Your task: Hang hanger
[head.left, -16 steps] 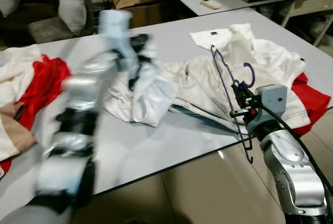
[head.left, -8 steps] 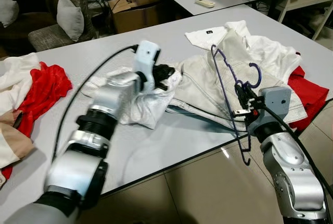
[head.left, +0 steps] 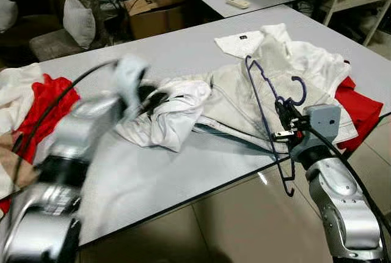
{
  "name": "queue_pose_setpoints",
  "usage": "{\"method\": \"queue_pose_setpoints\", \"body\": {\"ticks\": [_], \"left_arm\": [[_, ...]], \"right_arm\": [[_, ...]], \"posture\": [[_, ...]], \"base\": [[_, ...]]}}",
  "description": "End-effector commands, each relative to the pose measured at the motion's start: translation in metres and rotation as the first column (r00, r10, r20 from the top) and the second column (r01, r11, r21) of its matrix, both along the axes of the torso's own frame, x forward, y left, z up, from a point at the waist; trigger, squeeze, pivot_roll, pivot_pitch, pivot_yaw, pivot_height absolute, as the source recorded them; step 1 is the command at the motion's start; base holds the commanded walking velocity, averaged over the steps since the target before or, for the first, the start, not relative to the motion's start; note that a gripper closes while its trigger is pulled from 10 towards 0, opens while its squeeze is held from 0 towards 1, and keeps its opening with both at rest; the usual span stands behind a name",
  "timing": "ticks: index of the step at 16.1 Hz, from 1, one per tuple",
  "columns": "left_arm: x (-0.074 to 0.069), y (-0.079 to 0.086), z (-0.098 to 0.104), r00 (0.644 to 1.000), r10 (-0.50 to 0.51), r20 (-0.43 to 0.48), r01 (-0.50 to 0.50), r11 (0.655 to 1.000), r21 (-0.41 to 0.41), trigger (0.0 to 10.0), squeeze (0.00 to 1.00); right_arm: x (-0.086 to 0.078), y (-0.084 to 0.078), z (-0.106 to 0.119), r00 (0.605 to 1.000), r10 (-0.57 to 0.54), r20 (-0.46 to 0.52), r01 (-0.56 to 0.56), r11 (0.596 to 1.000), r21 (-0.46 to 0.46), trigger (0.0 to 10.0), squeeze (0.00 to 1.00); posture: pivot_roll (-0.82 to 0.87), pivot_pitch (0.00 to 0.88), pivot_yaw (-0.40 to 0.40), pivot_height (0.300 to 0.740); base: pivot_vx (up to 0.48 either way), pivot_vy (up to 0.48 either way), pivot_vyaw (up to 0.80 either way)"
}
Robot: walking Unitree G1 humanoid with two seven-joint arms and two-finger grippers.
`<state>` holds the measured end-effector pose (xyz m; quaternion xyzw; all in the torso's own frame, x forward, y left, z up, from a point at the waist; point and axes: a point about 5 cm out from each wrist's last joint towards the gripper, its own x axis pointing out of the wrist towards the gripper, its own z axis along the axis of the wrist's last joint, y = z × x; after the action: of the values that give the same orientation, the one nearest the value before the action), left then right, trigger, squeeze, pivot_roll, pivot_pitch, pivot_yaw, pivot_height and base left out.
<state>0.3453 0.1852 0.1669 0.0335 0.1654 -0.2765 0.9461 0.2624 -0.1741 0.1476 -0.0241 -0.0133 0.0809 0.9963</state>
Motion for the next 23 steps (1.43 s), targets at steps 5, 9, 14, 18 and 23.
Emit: {"method": "queue_pose_setpoints", "body": {"ticks": [5,9,14,18,23], "left_arm": [[-0.035,0.029,-0.015,0.989,0.124,-0.080,-0.122,0.992,0.030,10.0,0.00],[-0.047,0.028,-0.026,0.977,0.157,-0.143,-0.163,0.986,-0.029,10.0,0.00],[-0.062,0.015,-0.036,0.997,0.050,-0.063,-0.056,0.994,-0.095,10.0,0.00],[-0.062,0.014,-0.051,0.996,0.062,-0.071,-0.060,0.998,0.026,10.0,0.00],[-0.053,0.006,-0.048,0.994,0.099,-0.039,-0.105,0.972,-0.212,10.0,0.00]], "right_arm": [[0.003,0.007,0.003,1.000,0.011,0.007,-0.012,0.994,0.112,10.0,0.00],[0.006,0.011,0.004,0.999,0.047,0.007,-0.047,0.990,0.134,10.0,0.00],[0.006,0.011,0.007,0.998,0.056,0.017,-0.058,0.988,0.141,10.0,0.00],[0.005,0.013,0.008,0.997,0.067,0.030,-0.071,0.989,0.131,10.0,0.00],[0.005,0.014,0.009,0.997,0.065,0.039,-0.070,0.988,0.138,10.0,0.00]], "posture": [[-0.06,0.000,0.101,0.740],[-0.05,0.000,0.080,0.740],[-0.06,0.000,0.080,0.740],[-0.06,0.000,0.088,0.740],[-0.06,0.000,0.099,0.740]], "base": [[0.000,0.000,0.00],[0.000,0.000,0.00],[0.000,0.000,0.00],[0.000,0.000,0.00],[0.000,0.000,0.00]]}}
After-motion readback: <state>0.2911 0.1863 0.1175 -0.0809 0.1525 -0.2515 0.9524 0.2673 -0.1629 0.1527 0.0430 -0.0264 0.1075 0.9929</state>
